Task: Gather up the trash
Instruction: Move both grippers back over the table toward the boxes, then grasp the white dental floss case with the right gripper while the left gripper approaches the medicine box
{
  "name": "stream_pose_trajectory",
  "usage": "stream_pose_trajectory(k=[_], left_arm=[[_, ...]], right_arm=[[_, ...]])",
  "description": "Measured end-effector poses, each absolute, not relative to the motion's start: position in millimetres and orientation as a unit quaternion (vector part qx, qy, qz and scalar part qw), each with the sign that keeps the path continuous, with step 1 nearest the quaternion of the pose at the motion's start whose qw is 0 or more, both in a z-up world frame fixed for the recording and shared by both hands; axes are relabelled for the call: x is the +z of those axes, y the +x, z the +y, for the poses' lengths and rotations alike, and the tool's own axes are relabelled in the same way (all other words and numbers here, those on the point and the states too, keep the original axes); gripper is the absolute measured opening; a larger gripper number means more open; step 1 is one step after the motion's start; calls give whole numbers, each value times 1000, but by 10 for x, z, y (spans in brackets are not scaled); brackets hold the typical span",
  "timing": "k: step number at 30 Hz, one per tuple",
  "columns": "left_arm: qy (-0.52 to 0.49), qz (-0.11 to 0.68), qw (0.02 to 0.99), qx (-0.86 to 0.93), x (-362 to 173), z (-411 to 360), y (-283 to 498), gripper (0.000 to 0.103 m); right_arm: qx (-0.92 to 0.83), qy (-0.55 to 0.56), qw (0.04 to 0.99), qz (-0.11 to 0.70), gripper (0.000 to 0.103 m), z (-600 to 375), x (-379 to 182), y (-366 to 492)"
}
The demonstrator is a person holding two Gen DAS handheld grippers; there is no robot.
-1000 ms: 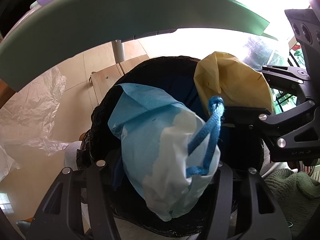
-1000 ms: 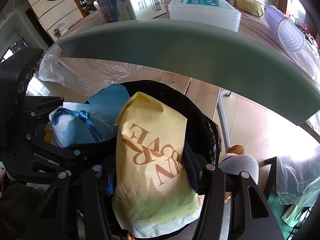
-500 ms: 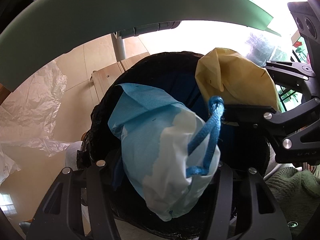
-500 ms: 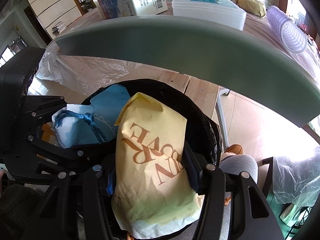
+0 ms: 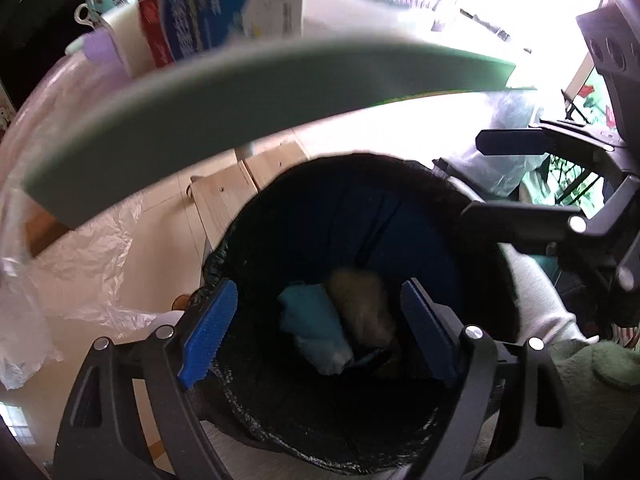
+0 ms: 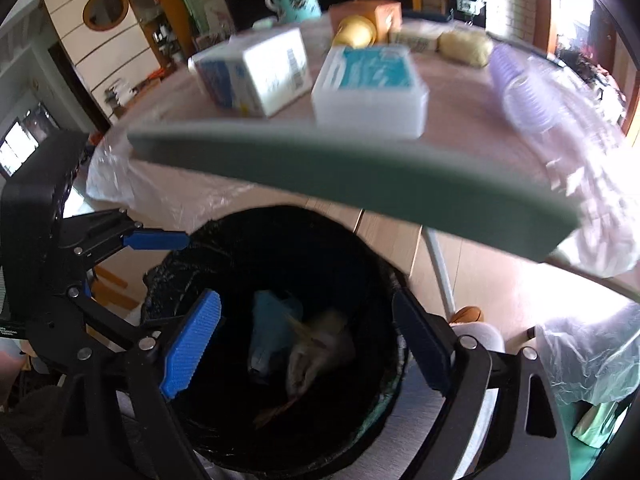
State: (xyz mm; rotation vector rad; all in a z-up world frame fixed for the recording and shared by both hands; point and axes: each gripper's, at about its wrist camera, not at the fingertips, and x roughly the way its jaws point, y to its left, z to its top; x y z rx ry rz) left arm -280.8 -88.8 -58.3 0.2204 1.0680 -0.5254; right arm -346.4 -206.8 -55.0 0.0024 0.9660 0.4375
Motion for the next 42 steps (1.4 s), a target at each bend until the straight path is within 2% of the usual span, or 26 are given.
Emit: stream_pose_trajectory(k=[3, 4, 5, 6, 7, 10, 13, 20, 25, 42], left_arm=[[88, 474, 840, -249, -309, -817, -2862, 85], [82, 459, 849, -249, -190, -787, -2880, 85], [72, 437, 861, -251, -25, -751, -2899, 88], [64, 419, 870, -252, 90, -724, -2906, 99], [57, 400, 880, -251, 195, -696, -2917, 102], [45, 344, 906, -244, 483, -657, -2917, 102], [51, 333, 913, -232, 590, -672, -2786, 102], [71, 342, 914, -204, 527, -763, -2455, 101], [50, 365, 906, -209, 387, -708, -2232, 101], [39, 399, 891, -213, 96, -765, -1804, 101]], right_arm=[[202, 2, 882, 425, 88, -2163, -282, -3524], [198, 1, 889, 414, 91, -2205, -211, -3523], [192, -2, 897, 397, 97, -2230, -105, -3527], [185, -4, 906, 380, 98, -2257, -11, -3532], [177, -7, 916, 361, 99, -2276, 109, -3521], [166, -6, 924, 345, 99, -2287, 294, -3422], [161, -12, 926, 342, 99, -2273, 344, -3272], [167, -40, 914, 369, 99, -2079, 124, -3015], [166, -44, 907, 385, 97, -2033, -34, -2893], [155, -63, 894, 415, 86, -1934, -270, -2534]])
